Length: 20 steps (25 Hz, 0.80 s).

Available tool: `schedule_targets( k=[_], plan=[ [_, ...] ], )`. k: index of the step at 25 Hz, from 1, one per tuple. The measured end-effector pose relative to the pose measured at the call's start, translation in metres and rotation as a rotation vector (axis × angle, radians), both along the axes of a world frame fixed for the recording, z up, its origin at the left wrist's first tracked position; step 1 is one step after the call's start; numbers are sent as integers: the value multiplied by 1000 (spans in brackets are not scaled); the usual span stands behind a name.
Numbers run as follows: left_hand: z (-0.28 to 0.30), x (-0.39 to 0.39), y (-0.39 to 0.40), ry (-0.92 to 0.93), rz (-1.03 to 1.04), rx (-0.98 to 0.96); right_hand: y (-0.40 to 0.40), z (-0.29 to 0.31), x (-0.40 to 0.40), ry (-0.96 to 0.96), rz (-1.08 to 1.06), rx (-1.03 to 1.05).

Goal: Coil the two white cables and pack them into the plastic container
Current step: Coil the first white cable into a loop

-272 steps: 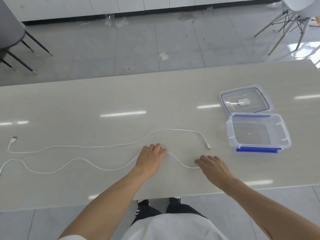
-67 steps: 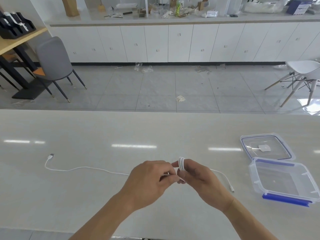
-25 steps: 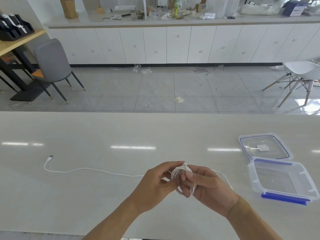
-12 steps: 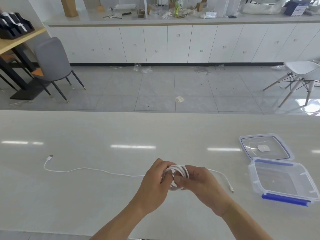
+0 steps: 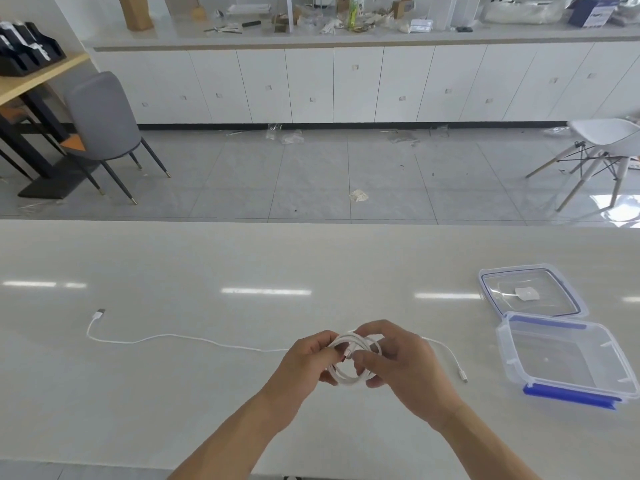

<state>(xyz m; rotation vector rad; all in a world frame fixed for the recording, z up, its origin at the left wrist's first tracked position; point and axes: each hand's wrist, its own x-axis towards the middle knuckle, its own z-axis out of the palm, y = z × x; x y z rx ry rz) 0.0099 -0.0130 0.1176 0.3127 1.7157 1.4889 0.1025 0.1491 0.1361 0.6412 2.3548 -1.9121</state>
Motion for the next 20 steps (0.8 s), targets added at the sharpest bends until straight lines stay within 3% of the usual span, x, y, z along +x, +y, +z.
schedule_targets(
  k=[2,5,8,13,15,18,20],
  plan=[
    [-3,-2,-5,-94,-26,77,-1,0,1,14,21,16],
    [-7,1,-7,5,-25,84,-3,-2,0,-6,8,111],
    [-9,1,-7,302,19,11,-3,-5,-1,-19,10,180],
    [-12,7,-11,1042,26,-273,0,-6,-1,-91,76,172],
    [-12,11,-12,947,57,-215,2,-8,-1,-107,83,122],
    [-12,14,-10,460,140,16,2,-11,1,-114,90,27],
    [-11,15,-8,264,204,79,1,-13,4,-103,96,5]
  ],
)
